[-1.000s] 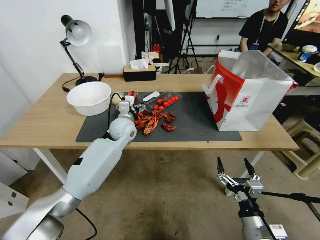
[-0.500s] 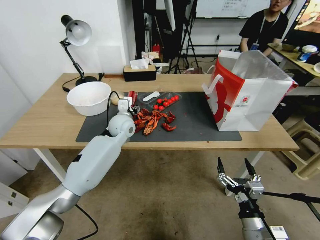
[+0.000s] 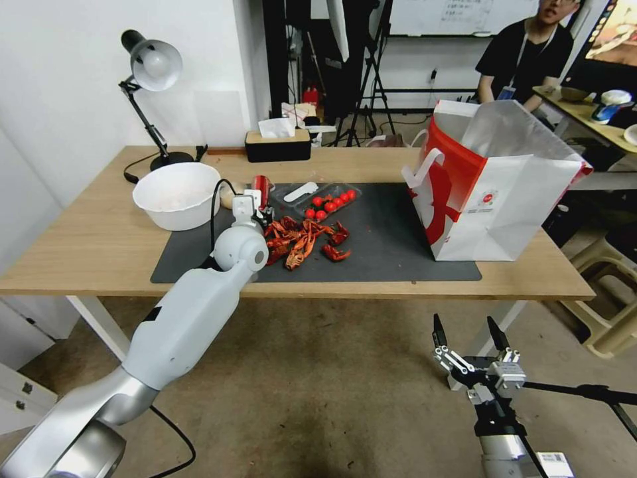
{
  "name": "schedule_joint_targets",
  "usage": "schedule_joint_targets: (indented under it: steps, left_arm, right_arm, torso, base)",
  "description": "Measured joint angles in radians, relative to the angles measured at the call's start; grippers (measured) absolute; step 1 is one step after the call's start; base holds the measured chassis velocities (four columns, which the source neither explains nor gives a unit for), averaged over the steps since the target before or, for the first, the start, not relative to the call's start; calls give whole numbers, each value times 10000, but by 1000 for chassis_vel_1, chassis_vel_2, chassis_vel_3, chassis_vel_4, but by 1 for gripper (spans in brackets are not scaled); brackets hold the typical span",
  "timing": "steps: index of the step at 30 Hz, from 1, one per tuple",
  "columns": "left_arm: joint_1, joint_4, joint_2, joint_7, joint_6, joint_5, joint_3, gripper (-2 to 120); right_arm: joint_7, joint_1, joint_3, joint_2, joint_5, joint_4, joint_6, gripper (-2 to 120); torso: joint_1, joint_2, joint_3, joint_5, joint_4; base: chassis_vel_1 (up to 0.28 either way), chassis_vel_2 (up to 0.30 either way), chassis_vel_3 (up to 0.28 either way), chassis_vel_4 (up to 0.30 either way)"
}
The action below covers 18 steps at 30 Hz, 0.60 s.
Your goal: Pick up the trash from the table and place it into the takeout bag.
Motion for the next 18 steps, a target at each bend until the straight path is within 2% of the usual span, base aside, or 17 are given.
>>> schedule_joint_targets:
  steps: [2,4,5,7,8,9,10,11,13,14,15,16,18]
  left_arm:
    - [16,-33,27,186,-271,2,-13,44]
    - [57,-91,148,1144,-1226,182,-41,44]
    - [66,-91,183,1421,-1471,262,-54,44]
    - [66,-91,183,1421,-1471,262,-54,44]
    - [71,-83,243,1924,-1905,389,-73,44]
    - [-1,31,425,3592,-3200,519,-99,44]
    - [-282,138,635,5460,-4603,191,21,44]
    - [-282,138,635,5460,-4603,191,21,44]
    - [-826,530,769,7613,-5943,-69,291,44]
    - [-1164,823,763,8712,-6392,-165,420,44]
    - [-1164,823,763,8712,-6392,-165,420,44]
    - [-1572,1217,691,9982,-6785,-240,533,44]
    - [-2087,1685,582,11232,-7111,-252,698,44]
  right_arm:
    - [0,7,-3,-2,0,-3,-3,100]
    - [0,40,-22,-5,0,-12,-22,100]
    - [0,47,-30,-5,0,-12,-26,100]
    - [0,47,-30,-5,0,-12,-26,100]
    - [0,59,-42,-5,0,-13,-34,100]
    - [0,93,-68,-4,-2,-12,-59,100]
    - [0,110,-82,-6,-4,-21,-68,100]
    - [0,110,-82,-6,-4,-21,-68,100]
    - [0,115,-92,-1,-4,-22,-79,100]
    - [1,119,-93,9,-4,-22,-81,100]
    - [1,119,-93,9,-4,-22,-81,100]
    - [1,120,-94,15,-4,-17,-83,100]
    - [4,109,-83,21,-4,3,-83,100]
  torso:
    - [0,0,0,1,-1]
    - [0,0,1,0,-1]
    - [0,0,0,1,-2]
    - [0,0,0,1,-2]
    - [0,0,1,1,0]
    - [0,0,1,-1,1]
    - [0,0,1,1,0]
    - [0,0,1,1,0]
    - [0,1,0,1,-1]
    - [0,1,1,-1,1]
    - [0,1,1,-1,1]
    - [0,1,0,1,-1]
    - [1,2,1,2,-3]
  base:
    - [0,0,0,0]
    - [0,0,0,0]
    - [0,0,0,0]
    - [0,0,0,0]
    - [0,0,0,0]
    - [0,0,0,0]
    - [0,0,0,0]
    - [0,0,0,0]
    - [0,0,0,0]
    - [0,0,0,0]
    - [0,0,0,0]
    - [0,0,0,0]
    - [0,0,0,0]
